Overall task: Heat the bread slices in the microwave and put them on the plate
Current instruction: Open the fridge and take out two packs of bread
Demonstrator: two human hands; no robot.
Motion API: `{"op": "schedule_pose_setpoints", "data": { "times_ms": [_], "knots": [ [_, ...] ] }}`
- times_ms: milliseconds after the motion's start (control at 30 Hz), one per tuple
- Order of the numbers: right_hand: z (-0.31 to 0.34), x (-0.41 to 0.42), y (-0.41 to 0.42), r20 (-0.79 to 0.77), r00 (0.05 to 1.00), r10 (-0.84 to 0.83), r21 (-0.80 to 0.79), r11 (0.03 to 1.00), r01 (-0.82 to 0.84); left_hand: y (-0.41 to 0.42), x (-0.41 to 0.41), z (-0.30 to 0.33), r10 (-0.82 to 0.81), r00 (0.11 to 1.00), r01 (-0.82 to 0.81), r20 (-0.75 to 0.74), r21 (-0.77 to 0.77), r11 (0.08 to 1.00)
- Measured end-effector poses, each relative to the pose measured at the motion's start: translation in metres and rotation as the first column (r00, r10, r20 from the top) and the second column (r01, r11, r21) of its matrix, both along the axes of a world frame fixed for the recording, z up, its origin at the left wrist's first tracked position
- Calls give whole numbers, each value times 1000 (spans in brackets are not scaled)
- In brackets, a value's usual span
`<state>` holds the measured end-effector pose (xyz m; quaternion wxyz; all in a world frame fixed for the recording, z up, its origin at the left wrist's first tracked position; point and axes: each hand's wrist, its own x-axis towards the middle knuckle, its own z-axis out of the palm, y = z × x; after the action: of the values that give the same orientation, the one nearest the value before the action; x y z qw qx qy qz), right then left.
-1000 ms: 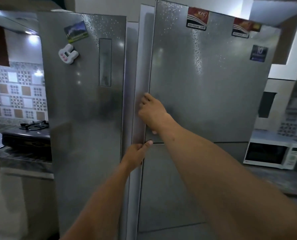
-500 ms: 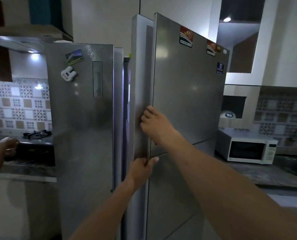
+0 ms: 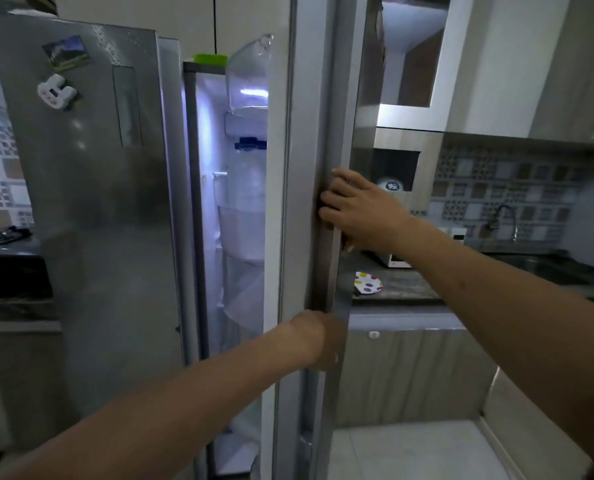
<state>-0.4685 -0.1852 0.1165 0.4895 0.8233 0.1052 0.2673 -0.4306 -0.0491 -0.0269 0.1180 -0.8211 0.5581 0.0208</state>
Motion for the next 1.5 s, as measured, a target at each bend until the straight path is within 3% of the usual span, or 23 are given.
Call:
{"op": "schedule_pose_setpoints", "data": {
  "times_ms": [100,200,233,267,333,400,500,567,667,700,767,867,1100,1400,1500],
  "knots": [
    [-1,-30,-16,-6,998,-66,46,997,66,-9,-26,-4,-191,967,169,167,139,976],
    [-8,-58,-35,-12,988,-153,103,983,154,-19,-29,-18,-283,939,276,197,65,959],
    [-10,-68,-39,-8,986,-169,127,977,169,-23,-29,-21,-389,874,377,291,97,921],
    [-12,-77,-44,-2,985,-175,162,972,173,-26,-29,-21,-483,784,423,391,234,876],
    [-19,-98,-54,5,984,-178,264,949,171,-44,-18,-37,-574,632,552,520,217,805],
    [-34,-117,-61,3,985,-171,453,879,151,-63,-19,-41,-610,594,609,524,202,767],
    [-68,-145,-67,145,981,-133,781,623,-31,-76,-35,-38,-677,525,671,516,240,702],
    [-85,-158,-62,213,958,-190,926,353,-135,-84,-40,-32,-691,415,722,592,248,646],
    [-100,-159,-57,217,922,-321,964,-78,-254,-100,-34,-32,-712,246,851,658,204,483],
    [-102,-156,-59,206,909,-361,942,-178,-284,-104,-32,-34,-714,242,863,656,190,467],
    [-106,-151,-67,217,875,-433,883,-295,-365,-106,-30,-32,-662,348,826,664,117,552],
    [-106,-151,-89,229,819,-526,842,-314,-438,-106,-24,-39,-489,512,714,706,-33,699],
    [-106,-162,-133,207,781,-590,799,-359,-483,-118,-37,-43,-434,513,610,741,41,791],
    [-102,-167,-148,157,782,-604,849,-322,-419,-127,-45,-42,-485,525,623,700,72,779],
    [-117,-172,-134,88,774,-627,919,-249,-306,-122,-37,-37,-607,544,759,579,-31,650]
  ]
}}
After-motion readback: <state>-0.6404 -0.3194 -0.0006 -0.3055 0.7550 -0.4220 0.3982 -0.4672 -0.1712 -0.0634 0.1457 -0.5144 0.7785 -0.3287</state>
